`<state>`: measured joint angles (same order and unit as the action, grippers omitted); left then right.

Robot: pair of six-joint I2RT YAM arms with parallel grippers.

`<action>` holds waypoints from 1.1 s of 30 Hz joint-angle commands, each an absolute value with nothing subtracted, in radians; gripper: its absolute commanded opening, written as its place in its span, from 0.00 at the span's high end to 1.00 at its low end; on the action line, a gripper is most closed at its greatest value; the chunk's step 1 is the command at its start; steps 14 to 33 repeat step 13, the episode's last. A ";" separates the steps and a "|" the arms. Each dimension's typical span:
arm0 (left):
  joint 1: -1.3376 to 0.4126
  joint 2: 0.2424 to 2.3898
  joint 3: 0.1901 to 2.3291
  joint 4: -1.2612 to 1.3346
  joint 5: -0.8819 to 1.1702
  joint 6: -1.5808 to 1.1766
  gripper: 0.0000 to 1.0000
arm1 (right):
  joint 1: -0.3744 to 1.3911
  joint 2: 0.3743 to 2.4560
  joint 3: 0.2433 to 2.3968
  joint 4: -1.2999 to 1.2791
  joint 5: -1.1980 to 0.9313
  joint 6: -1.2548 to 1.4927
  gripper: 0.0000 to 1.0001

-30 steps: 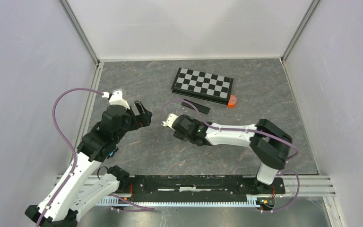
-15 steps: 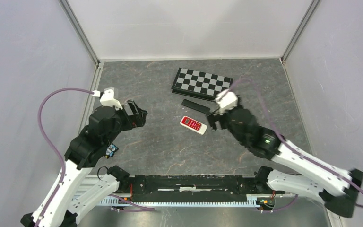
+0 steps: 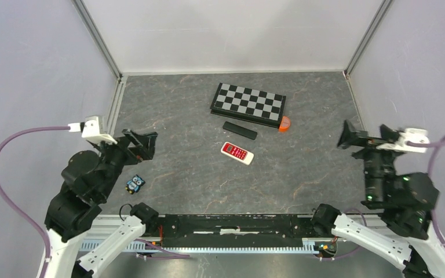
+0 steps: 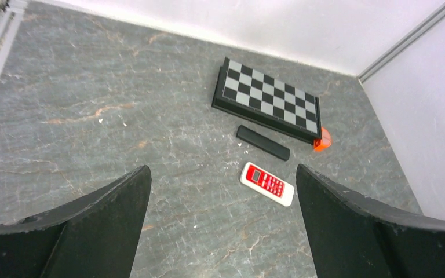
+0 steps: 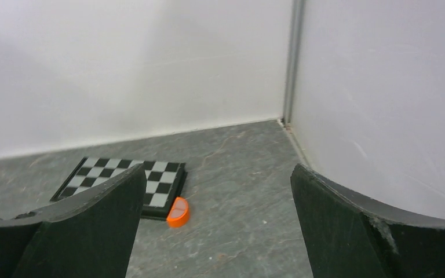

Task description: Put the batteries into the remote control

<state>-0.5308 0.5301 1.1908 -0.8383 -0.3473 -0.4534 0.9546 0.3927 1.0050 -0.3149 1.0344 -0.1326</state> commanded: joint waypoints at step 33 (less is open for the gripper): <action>-0.531 0.438 1.259 -0.818 -0.386 -0.335 0.00 | 0.959 0.269 1.036 -0.061 1.159 -0.472 0.02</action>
